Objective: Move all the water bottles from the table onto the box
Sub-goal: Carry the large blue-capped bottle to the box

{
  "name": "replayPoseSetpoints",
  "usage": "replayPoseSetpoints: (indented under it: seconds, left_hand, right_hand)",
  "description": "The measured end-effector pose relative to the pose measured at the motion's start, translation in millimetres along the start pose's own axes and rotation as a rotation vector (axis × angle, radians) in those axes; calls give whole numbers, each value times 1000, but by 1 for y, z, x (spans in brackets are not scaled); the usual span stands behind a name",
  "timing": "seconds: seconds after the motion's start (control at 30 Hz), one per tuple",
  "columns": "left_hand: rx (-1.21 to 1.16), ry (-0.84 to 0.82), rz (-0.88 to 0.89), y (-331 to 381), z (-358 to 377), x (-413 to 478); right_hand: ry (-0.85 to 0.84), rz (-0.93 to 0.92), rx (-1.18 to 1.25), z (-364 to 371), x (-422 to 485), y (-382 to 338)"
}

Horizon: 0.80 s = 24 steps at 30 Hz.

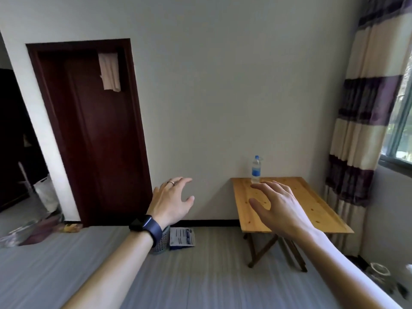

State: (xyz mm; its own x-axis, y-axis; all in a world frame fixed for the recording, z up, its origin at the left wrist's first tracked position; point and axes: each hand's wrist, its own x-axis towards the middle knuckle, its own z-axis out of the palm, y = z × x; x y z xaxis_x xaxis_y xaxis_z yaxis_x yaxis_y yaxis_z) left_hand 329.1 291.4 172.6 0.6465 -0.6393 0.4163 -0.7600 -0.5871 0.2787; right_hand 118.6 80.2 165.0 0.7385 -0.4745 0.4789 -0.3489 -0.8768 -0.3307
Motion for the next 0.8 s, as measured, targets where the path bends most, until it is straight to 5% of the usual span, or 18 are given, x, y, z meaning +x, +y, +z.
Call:
replayPoseSetpoints:
  seconds: [0.8]
  left_hand:
    - [14, -144, 32, -155, 245, 545]
  right_hand:
    - [-149, 169, 80, 267, 515, 189]
